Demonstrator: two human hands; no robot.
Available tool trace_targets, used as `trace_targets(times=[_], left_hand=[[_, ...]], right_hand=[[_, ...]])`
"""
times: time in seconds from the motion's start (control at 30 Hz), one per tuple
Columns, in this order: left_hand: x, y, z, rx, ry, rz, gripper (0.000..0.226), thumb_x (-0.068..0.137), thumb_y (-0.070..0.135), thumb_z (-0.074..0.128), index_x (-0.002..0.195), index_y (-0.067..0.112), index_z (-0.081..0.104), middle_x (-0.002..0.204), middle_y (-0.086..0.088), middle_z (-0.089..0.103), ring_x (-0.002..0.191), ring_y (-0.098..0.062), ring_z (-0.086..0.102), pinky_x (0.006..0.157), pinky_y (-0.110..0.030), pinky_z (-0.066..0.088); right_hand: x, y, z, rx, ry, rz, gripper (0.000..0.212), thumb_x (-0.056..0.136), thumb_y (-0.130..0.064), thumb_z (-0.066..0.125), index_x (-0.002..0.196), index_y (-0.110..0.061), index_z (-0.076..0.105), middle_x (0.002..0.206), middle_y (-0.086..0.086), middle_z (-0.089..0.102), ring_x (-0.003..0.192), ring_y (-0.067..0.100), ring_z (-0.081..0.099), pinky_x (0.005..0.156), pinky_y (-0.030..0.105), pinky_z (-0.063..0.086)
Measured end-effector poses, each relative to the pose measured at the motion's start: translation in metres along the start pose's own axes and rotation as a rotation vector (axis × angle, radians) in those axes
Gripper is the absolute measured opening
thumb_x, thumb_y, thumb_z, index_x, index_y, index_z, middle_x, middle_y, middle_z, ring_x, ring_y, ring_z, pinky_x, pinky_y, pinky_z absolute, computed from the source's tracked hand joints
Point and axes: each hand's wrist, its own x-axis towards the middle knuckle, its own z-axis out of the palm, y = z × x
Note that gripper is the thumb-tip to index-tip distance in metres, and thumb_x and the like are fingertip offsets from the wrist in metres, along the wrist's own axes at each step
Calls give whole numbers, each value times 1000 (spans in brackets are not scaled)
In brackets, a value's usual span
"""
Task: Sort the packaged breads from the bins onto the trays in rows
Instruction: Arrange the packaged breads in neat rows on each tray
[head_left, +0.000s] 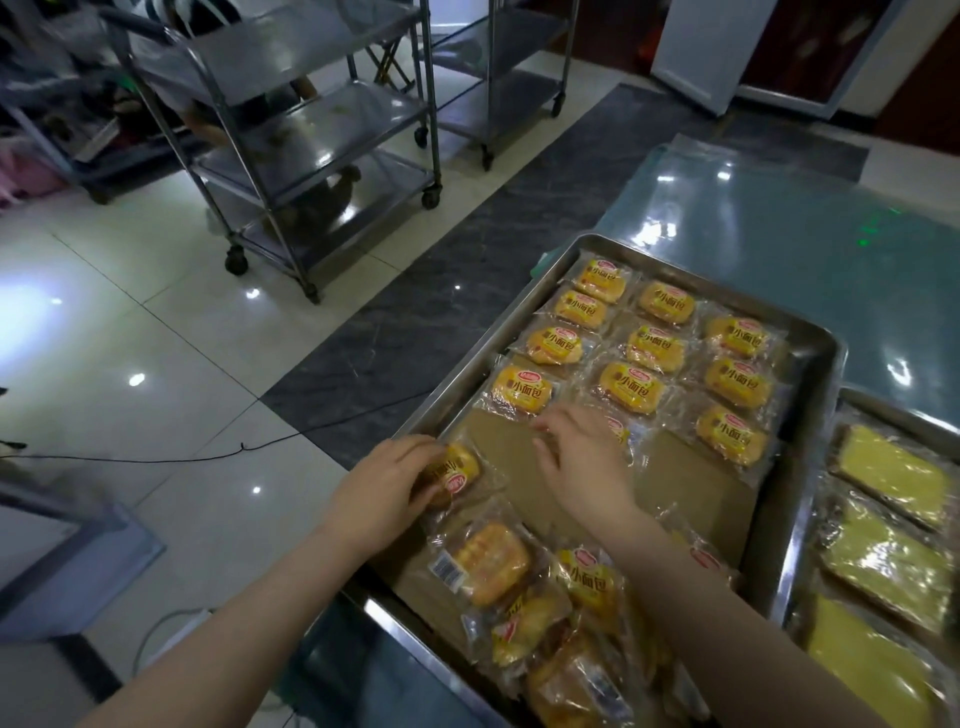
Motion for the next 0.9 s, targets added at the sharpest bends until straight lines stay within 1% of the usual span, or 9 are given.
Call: trace_targets(times=[0.1,0.2,0.3,0.37,0.43,0.53,0.6,0.73,0.9], left_hand=[[7,2,1,-68,-183,23,24,84,31,64,106,31,54,147,7,35,121,-13,46,94,-21,36],[15,5,2,-74,-250,-74,18,85,34,62,93,34,45,152,8,24,116,-14,51,87,-25,43],[21,11,8,-123,-184,-175,25,88,44,56,108,30,52,152,5,25,125,-14,45,96,-28,37],[22,15,13,-202,-199,-196,47,90,51,47,130,26,47,155,4,19,128,-13,41,99,-26,34],[21,16,16,-226,-245,-198,54,92,50,43,139,24,39,156,3,13,131,-12,38,102,-26,31],[24,12,16,-276,-237,-212,45,96,38,43,138,23,43,153,0,25,134,-11,31,104,-23,24],[26,9,15,-311,-205,-214,38,96,31,46,133,22,50,147,-3,36,133,-13,32,105,-23,24],[26,1,10,-251,-151,-178,34,94,24,51,127,18,56,137,-2,49,123,-15,47,100,-25,34],[23,-5,2,-133,-148,-62,24,92,22,51,110,26,65,115,6,58,100,-7,54,79,-14,36]], right_hand=[[1,-22,4,77,-234,73,15,90,-25,60,105,-27,62,99,-11,62,88,6,58,78,25,52],[-3,-32,15,143,-399,241,33,86,-38,66,115,-25,57,103,-10,64,91,8,60,79,27,52],[-5,-39,22,259,-377,379,52,82,-39,70,126,-24,48,95,-11,65,86,6,61,78,29,54],[-7,-43,22,347,-326,435,67,81,-37,72,137,-27,38,93,-12,64,87,6,62,81,32,55],[-8,-43,18,394,-301,479,75,80,-39,72,142,-29,31,94,-15,63,88,5,61,82,31,55],[-8,-46,13,348,-387,541,78,78,-46,72,141,-21,34,105,-7,63,86,8,59,67,22,48],[-5,-56,17,310,-467,528,63,76,-36,76,129,-19,46,100,-8,63,81,6,59,63,21,48],[2,-67,25,380,-367,554,67,76,-8,74,132,-26,43,103,-6,65,88,10,64,73,27,55],[10,-57,18,115,-145,432,59,87,-2,57,135,-33,41,120,-8,61,110,16,57,97,43,47]])
